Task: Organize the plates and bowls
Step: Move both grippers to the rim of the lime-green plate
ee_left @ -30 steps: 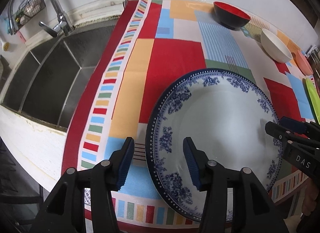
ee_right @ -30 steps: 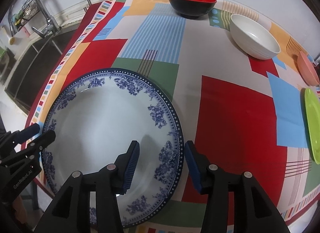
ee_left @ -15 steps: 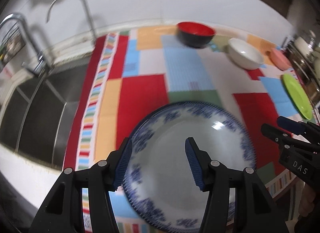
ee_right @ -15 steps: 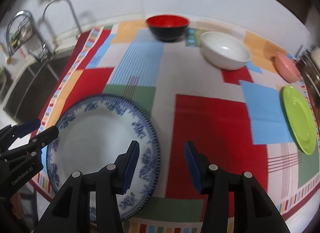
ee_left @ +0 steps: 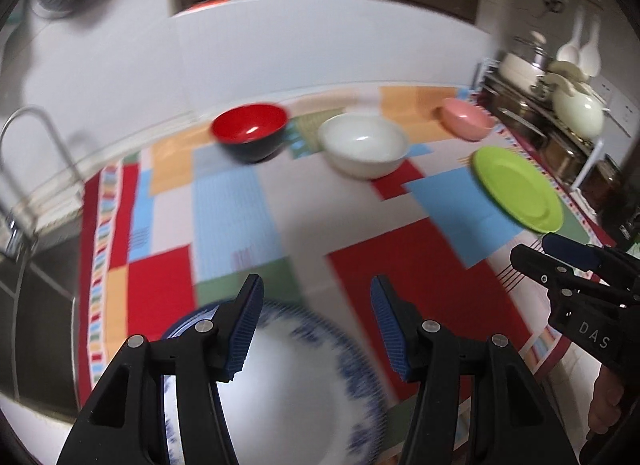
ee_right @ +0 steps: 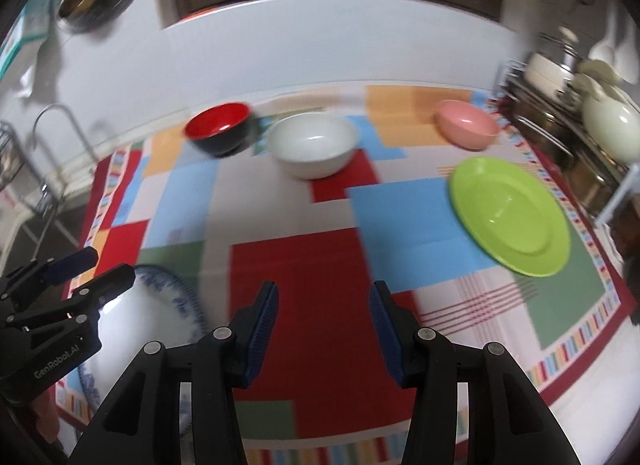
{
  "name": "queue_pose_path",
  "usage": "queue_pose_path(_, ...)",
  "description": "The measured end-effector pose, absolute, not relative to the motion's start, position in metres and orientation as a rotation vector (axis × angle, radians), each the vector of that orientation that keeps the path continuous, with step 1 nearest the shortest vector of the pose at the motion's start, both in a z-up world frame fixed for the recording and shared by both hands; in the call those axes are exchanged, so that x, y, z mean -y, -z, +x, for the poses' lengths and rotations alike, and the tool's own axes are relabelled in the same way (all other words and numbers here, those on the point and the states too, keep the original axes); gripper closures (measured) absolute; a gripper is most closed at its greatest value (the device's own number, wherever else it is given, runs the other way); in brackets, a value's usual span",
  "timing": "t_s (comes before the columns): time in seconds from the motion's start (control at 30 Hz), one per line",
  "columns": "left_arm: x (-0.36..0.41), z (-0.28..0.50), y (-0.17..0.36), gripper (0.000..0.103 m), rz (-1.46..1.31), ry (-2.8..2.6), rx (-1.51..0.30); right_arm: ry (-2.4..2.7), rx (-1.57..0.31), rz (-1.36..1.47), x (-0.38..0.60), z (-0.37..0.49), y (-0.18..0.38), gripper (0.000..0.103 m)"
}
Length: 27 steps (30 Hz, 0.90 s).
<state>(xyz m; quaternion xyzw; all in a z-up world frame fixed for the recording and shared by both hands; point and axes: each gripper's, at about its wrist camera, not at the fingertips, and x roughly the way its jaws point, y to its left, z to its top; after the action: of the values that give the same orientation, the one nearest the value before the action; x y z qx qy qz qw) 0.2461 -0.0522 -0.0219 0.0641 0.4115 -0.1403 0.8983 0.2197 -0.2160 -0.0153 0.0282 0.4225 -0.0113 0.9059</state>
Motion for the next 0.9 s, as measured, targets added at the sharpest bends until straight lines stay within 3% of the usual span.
queue_pose_path(0.67, 0.233, 0.298, 0.007, 0.048, 0.155, 0.465, -0.850, 0.259, -0.829, 0.171, 0.394, 0.236, 0.008, 0.055)
queue_pose_path(0.9, 0.282, 0.322, 0.012, 0.042, 0.170, 0.470, -0.856, 0.301, -0.835, 0.189, 0.442, 0.258, 0.011, 0.055)
